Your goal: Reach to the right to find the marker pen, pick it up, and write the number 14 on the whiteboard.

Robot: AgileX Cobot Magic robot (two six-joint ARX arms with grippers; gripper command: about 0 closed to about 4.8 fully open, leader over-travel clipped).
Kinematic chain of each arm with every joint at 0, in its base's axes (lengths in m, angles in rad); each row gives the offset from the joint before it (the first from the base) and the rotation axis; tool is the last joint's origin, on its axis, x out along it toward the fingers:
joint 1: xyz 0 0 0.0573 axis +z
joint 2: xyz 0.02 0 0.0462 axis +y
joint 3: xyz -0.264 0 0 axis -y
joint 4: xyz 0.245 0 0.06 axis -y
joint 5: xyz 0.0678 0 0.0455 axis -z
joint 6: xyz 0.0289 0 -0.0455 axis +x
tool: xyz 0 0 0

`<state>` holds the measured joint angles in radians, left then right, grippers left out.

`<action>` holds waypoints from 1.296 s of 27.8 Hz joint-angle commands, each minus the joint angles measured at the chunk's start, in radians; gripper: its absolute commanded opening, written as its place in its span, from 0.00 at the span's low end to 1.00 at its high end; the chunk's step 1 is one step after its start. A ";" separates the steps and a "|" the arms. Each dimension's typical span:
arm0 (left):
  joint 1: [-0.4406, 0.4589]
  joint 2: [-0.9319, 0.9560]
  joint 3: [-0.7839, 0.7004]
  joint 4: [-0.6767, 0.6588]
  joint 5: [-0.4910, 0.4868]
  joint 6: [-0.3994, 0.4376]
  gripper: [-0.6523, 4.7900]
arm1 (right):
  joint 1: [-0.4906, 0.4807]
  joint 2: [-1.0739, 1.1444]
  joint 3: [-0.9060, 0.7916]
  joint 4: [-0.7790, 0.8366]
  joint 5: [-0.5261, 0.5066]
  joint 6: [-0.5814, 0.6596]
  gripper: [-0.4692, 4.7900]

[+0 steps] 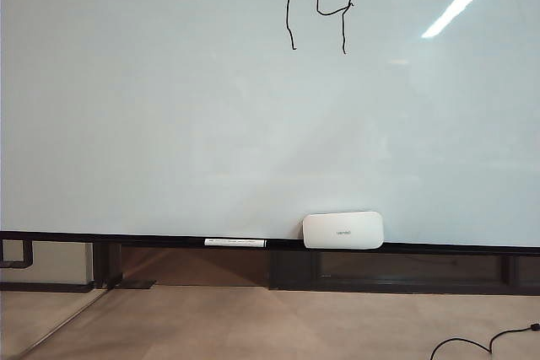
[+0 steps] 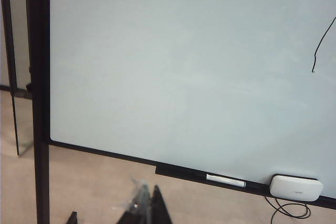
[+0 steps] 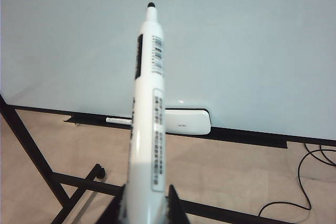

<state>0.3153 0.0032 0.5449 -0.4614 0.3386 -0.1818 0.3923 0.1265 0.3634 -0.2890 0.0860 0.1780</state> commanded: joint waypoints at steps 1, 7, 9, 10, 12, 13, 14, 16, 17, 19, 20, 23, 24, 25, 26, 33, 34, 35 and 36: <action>0.001 0.000 -0.031 0.050 0.002 -0.013 0.11 | 0.001 -0.001 -0.035 0.055 0.000 0.009 0.09; 0.001 0.000 -0.098 0.088 0.008 -0.022 0.11 | 0.002 -0.001 -0.068 0.047 -0.013 0.009 0.09; 0.001 0.000 -0.130 0.114 0.027 -0.048 0.11 | 0.001 -0.001 -0.074 0.046 -0.032 0.009 0.09; 0.001 0.000 -0.144 0.127 0.033 -0.061 0.11 | 0.001 -0.001 -0.077 0.045 -0.039 0.009 0.09; 0.001 0.000 -0.178 0.161 0.033 -0.087 0.11 | 0.002 -0.001 -0.081 0.043 -0.041 0.009 0.09; 0.001 0.000 -0.192 0.177 0.033 -0.093 0.11 | 0.002 -0.001 -0.084 0.043 -0.041 0.010 0.09; 0.001 0.000 -0.204 0.192 0.032 -0.092 0.11 | 0.002 -0.001 -0.089 0.043 -0.041 0.009 0.09; 0.001 0.000 -0.223 0.220 0.032 -0.091 0.11 | 0.002 -0.001 -0.098 0.043 -0.040 0.009 0.09; 0.001 0.000 -0.232 0.235 0.032 -0.090 0.11 | 0.002 -0.001 -0.105 0.047 -0.041 0.009 0.09; 0.001 0.000 -0.244 0.248 0.032 -0.081 0.11 | 0.002 -0.002 -0.121 0.055 -0.041 0.010 0.09; 0.001 0.000 -0.253 0.257 0.032 -0.076 0.11 | 0.002 -0.002 -0.129 0.055 -0.041 0.010 0.09; 0.001 0.000 -0.276 0.269 0.033 -0.062 0.11 | 0.002 -0.002 -0.143 0.054 -0.040 0.009 0.09; 0.001 0.000 -0.283 0.269 0.033 -0.057 0.11 | 0.002 -0.002 -0.146 0.055 -0.040 0.008 0.09; -0.001 0.000 -0.291 0.270 0.033 -0.054 0.11 | 0.002 -0.002 -0.147 0.054 -0.040 0.009 0.09; -0.003 0.000 -0.302 0.276 0.033 -0.054 0.11 | 0.002 -0.002 -0.147 0.055 -0.039 0.008 0.09; -0.004 0.000 -0.391 0.333 0.042 -0.069 0.11 | 0.001 -0.002 -0.168 0.055 -0.024 0.001 0.09; -0.005 0.000 -0.401 0.338 0.041 -0.070 0.11 | 0.001 -0.002 -0.178 0.055 -0.019 0.001 0.09; -0.010 0.000 -0.411 0.341 0.041 -0.069 0.11 | 0.001 -0.002 -0.185 0.055 -0.013 0.001 0.09; -0.015 0.000 -0.419 0.345 0.041 -0.069 0.11 | 0.001 -0.002 -0.195 0.055 -0.009 0.001 0.09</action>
<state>0.3088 0.0025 0.1333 -0.1452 0.3725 -0.2489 0.3923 0.1257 0.1745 -0.2504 0.0639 0.1818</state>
